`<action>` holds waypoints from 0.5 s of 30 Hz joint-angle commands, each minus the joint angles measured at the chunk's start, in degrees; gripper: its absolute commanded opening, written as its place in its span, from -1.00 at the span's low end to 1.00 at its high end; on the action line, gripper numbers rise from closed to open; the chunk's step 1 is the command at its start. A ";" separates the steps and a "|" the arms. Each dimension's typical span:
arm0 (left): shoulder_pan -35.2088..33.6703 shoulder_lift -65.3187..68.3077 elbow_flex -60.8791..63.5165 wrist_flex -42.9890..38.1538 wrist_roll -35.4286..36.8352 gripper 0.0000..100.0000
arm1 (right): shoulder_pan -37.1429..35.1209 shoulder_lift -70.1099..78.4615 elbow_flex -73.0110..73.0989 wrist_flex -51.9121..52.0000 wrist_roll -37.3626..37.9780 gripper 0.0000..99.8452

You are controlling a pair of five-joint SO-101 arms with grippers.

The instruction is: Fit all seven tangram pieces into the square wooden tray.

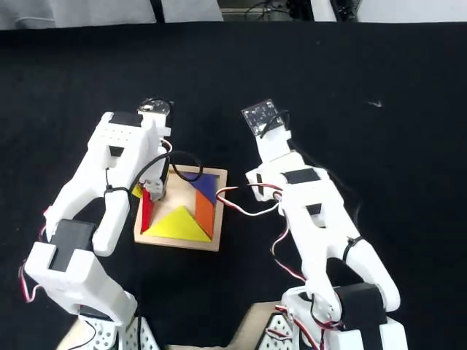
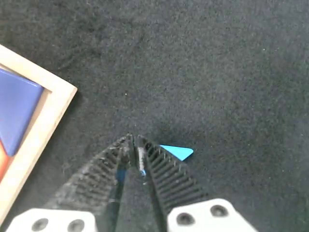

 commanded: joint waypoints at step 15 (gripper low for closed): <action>0.66 -5.36 -3.38 3.60 1.93 -0.64 | 0.26 -0.13 -1.36 -0.70 0.62 -0.98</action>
